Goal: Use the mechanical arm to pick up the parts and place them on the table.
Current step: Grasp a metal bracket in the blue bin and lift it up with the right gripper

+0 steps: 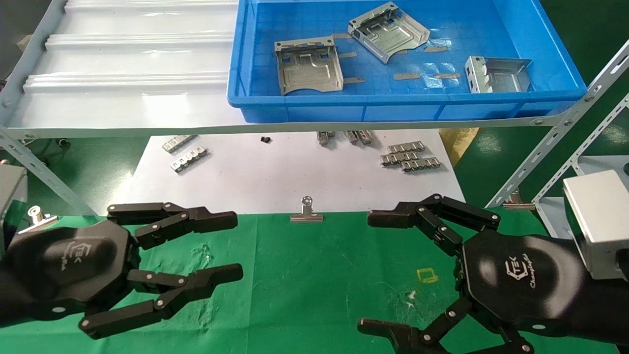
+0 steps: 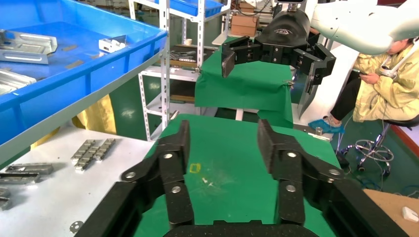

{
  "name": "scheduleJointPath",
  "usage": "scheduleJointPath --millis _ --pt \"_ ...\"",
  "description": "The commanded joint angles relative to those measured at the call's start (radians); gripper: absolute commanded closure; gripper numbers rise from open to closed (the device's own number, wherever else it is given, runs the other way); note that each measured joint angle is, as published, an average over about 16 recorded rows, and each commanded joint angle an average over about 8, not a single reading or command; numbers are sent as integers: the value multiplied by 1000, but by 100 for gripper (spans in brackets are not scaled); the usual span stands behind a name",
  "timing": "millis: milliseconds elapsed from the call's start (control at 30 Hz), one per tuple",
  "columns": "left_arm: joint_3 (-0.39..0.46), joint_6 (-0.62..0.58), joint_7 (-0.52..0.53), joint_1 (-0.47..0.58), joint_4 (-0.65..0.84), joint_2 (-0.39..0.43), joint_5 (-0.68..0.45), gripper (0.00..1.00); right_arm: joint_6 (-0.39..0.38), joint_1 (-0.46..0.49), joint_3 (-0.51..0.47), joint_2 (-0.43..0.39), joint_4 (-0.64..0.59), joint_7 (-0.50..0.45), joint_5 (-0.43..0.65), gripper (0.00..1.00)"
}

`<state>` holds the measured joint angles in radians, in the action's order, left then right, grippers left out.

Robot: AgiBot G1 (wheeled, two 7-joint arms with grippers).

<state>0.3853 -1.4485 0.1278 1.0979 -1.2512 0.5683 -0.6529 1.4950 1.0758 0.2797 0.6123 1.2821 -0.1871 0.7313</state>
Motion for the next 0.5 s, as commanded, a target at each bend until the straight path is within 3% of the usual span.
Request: scheduleJointPath --millis 33,500 --pt "0 0 0 0 0 0 0 100 0 0 0 0 0 0 0 0" --pt "0 0 0 0 0 0 0 100 0 0 0 0 0 0 0 0"
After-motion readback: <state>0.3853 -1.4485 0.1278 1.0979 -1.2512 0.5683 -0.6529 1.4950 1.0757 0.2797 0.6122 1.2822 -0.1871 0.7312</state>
